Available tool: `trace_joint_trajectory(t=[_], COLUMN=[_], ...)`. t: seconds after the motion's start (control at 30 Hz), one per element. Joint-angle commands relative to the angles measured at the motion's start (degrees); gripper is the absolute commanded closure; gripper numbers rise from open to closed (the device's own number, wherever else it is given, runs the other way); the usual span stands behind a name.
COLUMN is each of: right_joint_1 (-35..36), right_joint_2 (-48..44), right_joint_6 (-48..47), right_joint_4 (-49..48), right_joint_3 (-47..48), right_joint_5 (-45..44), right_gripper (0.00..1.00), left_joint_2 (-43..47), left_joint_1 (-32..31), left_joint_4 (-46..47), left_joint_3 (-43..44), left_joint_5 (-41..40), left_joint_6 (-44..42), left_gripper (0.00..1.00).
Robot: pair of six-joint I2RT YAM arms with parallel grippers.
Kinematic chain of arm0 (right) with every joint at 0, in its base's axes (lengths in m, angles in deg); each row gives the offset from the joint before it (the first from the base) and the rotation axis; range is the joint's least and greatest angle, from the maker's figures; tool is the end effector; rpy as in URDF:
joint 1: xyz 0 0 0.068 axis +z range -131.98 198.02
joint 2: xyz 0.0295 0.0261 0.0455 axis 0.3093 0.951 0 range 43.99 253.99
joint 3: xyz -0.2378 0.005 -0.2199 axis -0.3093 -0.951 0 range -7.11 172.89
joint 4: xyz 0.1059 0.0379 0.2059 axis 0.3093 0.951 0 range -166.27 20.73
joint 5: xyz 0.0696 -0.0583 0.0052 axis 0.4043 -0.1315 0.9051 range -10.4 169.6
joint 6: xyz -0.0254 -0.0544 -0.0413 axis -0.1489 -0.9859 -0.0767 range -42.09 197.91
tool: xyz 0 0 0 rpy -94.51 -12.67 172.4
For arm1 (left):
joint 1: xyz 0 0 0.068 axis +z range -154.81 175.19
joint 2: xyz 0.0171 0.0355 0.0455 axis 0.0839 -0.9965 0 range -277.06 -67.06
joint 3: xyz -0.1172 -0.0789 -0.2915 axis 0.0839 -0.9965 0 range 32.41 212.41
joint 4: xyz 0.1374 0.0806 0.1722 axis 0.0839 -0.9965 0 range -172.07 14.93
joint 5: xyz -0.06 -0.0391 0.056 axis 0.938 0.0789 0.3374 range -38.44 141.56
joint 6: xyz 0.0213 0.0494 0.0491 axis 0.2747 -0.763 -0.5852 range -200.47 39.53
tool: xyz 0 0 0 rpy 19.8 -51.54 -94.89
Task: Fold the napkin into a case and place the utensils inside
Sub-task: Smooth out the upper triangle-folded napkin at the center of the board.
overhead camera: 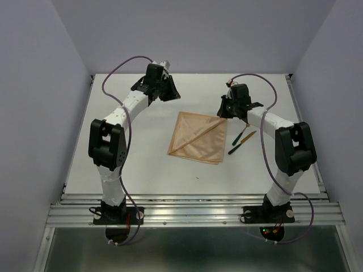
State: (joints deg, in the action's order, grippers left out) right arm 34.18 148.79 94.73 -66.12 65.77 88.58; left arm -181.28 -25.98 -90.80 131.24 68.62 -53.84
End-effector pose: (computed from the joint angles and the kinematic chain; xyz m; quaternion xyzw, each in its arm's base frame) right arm 0.3963 0.1247 0.2666 -0.0266 0.9111 0.1835 0.3680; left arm 0.4478 -0.1925 0.3345 0.0317 0.8637 -0.3150 0.3921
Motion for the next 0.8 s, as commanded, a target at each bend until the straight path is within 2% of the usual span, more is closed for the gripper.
trace_joint_trajectory(t=[0.0, 0.13, 0.17, 0.3, 0.53, 0.77], right_joint_1=[5.96, 8.89, 9.49, 9.50, 10.12, 10.12], right_joint_2=[-3.19, -2.84, -1.88, 0.76, 4.89, 9.11], right_joint_6=[1.63, 4.00, 4.79, 7.26, 9.11, 8.93], right_joint_4=[-1.00, -3.21, -3.30, -3.56, -2.07, -0.14], right_joint_3=[-2.91, -4.15, -3.63, -1.70, 0.50, 2.53], right_joint_5=[-0.87, -0.36, -0.27, 3.41, 0.79, -3.52], right_gripper=[0.99, 0.99, 0.99, 0.99, 0.99, 0.99], left_joint_2=[8.90, 13.04, 14.97, 19.37, 22.02, 20.26], left_joint_1=[-1.15, -2.91, -3.17, -4.67, -5.64, -5.64], left_joint_4=[2.18, 4.38, 4.82, 7.11, 10.01, 10.89], left_joint_3=[-10.63, -20.74, -22.69, -31.84, -42.74, -45.92], left_joint_5=[-0.36, -0.54, -0.36, 0.07, -0.36, -2.29], left_joint_6=[0.87, 1.84, 2.10, 3.16, 3.25, 1.67], left_gripper=[0.76, 0.82, 0.88, 1.00, 1.00, 1.00])
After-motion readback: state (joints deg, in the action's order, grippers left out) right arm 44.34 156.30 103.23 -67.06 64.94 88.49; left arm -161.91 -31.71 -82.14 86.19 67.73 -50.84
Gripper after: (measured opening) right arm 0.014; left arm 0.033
